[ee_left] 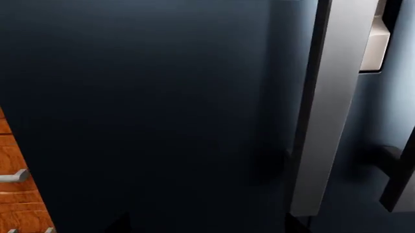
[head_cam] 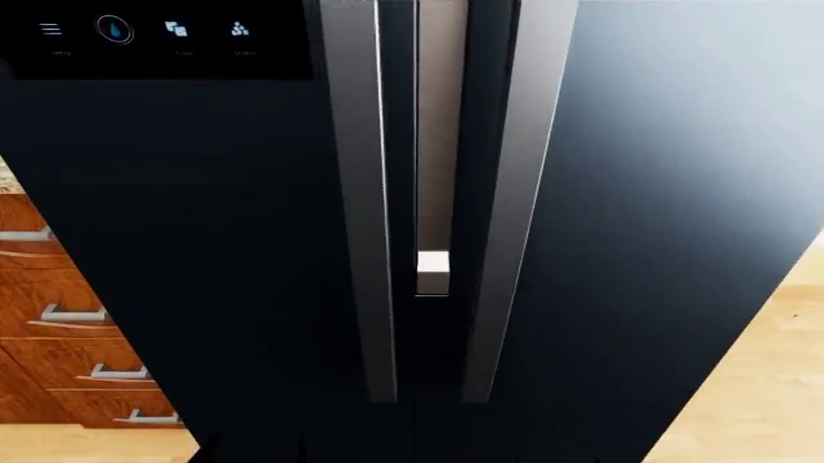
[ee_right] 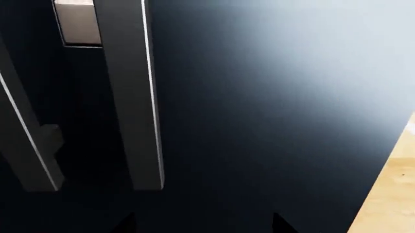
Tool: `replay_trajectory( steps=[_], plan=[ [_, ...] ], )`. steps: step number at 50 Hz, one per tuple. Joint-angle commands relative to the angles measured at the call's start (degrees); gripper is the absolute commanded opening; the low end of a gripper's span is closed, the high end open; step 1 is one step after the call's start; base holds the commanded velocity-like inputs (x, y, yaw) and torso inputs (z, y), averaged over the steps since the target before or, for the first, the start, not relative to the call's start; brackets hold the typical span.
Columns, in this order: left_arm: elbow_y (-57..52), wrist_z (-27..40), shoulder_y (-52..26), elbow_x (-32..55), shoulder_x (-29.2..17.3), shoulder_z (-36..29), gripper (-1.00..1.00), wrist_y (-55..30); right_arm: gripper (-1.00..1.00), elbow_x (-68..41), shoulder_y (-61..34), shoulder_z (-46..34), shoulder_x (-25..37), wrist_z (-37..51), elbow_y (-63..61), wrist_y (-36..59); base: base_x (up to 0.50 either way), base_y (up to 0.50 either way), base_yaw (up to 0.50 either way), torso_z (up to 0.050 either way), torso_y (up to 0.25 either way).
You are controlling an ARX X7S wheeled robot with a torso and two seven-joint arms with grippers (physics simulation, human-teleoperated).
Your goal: Open the fridge door
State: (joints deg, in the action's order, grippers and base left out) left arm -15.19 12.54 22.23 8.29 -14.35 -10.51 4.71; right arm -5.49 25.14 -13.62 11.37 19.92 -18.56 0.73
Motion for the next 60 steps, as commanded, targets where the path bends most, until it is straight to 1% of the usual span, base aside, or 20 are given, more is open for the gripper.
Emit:
replay_trajectory(
  steps=[1,7,9,15,18,22,28,29,30,33,37,39,42,48,53,60],
  plan=[
    [-0.4,0.8,-0.2,-0.3,-0.4,-0.7,1.00,-1.1,1.00,-2.6,-0.1,1.0,0.8,0.4,-2.6,2.5,0.00,0.00,0.00,0.000,0.000],
    [0.0,1.0,-0.6,0.4,-0.5,-0.8,1.00,-1.4,1.00,-4.1,-1.8,3.1,2.9,3.3,-15.3,16.2,0.00,0.00,0.00,0.000,0.000],
    [0.0,1.0,-0.6,0.5,-0.6,-0.8,1.00,-1.4,1.00,-4.2,-2.1,3.3,3.3,3.9,-17.5,18.7,0.00,0.00,0.00,0.000,0.000],
    [0.0,1.1,-0.6,0.9,-0.8,-1.0,1.00,-1.4,1.00,-4.9,-2.3,3.9,3.7,4.7,-20.1,21.5,0.00,0.00,0.00,0.000,0.000],
    [0.1,1.2,-0.6,1.0,-0.9,-1.1,1.00,-1.2,1.00,-5.4,-3.4,4.3,4.2,5.6,-23.1,26.1,0.00,0.00,0.00,0.000,0.000],
    [0.4,1.2,-0.7,1.3,-1.0,-1.2,1.00,-1.0,1.00,-7.6,-8.2,6.0,5.8,7.0,-31.0,38.5,0.00,0.00,0.00,0.000,0.000],
    [0.3,1.3,-0.8,1.6,-1.2,-1.3,1.00,-1.1,1.00,-12.4,-23.7,6.6,5.5,9.2,-40.7,61.7,0.00,0.00,0.00,0.000,0.000],
    [0.5,1.3,-0.9,1.6,-1.2,-1.4,1.00,-1.1,1.00,-14.6,-26.6,6.3,6.2,10.7,-41.4,64.3,0.00,0.00,0.00,0.000,0.000],
    [0.5,1.3,-0.9,1.6,-1.3,-1.5,1.00,-1.1,1.00,-19.2,-29.6,5.8,7.9,14.0,-41.4,65.9,0.00,0.00,0.00,0.000,0.000],
    [0.4,1.4,-1.0,1.6,-1.4,-1.6,1.00,-1.4,1.00,-37.7,-38.9,5.6,12.8,27.2,-41.4,70.1,0.00,0.00,0.00,0.000,0.000],
    [0.1,1.6,-1.0,1.8,-1.5,-1.8,1.00,-1.8,1.00,-50.8,-47.4,5.9,12.7,36.1,-41.2,75.7,0.00,0.00,0.00,0.000,0.000],
    [0.1,1.6,-1.0,1.8,-1.6,-1.8,1.00,-1.8,1.00,-55.6,-50.3,6.3,11.8,39.4,-41.1,77.9,0.00,0.00,0.00,0.000,0.000],
    [0.2,1.7,-1.1,1.8,-1.7,-1.9,1.00,-1.8,1.00,-60.0,-53.7,6.0,10.5,42.5,-40.6,80.5,0.00,0.00,0.00,0.000,0.000],
    [0.2,1.8,-1.2,1.8,-1.8,-2.1,1.00,-1.8,1.00,-63.1,-58.3,3.7,8.4,44.8,-38.9,82.8,0.00,0.00,0.00,0.000,0.000],
    [0.1,1.9,-1.3,2.0,-1.9,-2.2,1.00,-2.0,1.00,-59.0,-61.7,-2.1,6.9,42.2,-36.0,80.9,0.00,0.00,0.00,0.000,0.000],
    [0.5,1.9,-1.5,2.1,-2.0,-2.4,1.00,-1.9,1.00,-51.3,-64.4,-8.3,8.7,35.6,-30.9,74.6,0.00,0.00,0.00,0.000,0.000]
  ],
)
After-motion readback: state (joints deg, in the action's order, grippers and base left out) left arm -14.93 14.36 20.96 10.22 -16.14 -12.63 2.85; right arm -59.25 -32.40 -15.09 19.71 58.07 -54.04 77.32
